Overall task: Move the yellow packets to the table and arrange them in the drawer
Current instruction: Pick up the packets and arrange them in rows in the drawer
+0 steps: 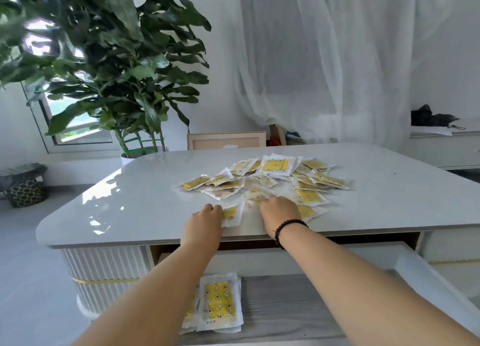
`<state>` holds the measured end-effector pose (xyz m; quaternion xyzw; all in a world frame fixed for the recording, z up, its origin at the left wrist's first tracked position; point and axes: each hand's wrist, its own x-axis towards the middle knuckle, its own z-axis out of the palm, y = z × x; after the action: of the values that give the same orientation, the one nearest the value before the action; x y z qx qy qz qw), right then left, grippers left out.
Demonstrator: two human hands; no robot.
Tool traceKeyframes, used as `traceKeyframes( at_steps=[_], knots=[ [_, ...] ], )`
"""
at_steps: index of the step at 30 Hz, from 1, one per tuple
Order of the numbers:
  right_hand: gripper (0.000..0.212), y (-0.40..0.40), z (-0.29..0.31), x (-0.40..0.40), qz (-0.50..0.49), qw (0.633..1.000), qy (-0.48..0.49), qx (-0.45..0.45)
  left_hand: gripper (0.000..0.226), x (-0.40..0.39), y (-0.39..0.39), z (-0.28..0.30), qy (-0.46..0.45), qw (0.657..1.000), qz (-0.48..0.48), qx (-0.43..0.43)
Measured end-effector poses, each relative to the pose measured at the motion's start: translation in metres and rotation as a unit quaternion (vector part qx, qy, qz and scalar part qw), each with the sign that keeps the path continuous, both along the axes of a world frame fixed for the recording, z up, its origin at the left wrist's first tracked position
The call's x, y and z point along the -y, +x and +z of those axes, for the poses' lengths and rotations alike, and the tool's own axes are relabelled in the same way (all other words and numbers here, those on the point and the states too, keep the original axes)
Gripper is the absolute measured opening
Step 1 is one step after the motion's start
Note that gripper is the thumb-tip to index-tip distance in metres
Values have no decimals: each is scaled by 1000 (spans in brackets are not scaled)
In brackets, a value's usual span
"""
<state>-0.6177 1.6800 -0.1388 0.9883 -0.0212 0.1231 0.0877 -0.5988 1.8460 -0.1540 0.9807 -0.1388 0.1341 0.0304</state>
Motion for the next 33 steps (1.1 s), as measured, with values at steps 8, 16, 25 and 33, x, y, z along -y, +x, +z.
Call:
traceKeyframes(
  at_steps=[8, 16, 25, 33],
  knots=[
    [14, -61, 29, 5, -36, 951, 305, 37, 32, -6, -57, 46, -230, 971, 2, -57],
    [35, -122, 84, -16, -12, 785, 604, 134, 17, -19, -121, 91, -480, 859, -71, -162],
    [50, -181, 84, -23, 118, 733, 646, 179, 17, -38, -162, 106, -621, 713, -129, -298],
    [31, -204, 91, -24, 126, 741, 618, 229, 29, -40, -184, 99, -745, 529, -153, -377]
  ],
)
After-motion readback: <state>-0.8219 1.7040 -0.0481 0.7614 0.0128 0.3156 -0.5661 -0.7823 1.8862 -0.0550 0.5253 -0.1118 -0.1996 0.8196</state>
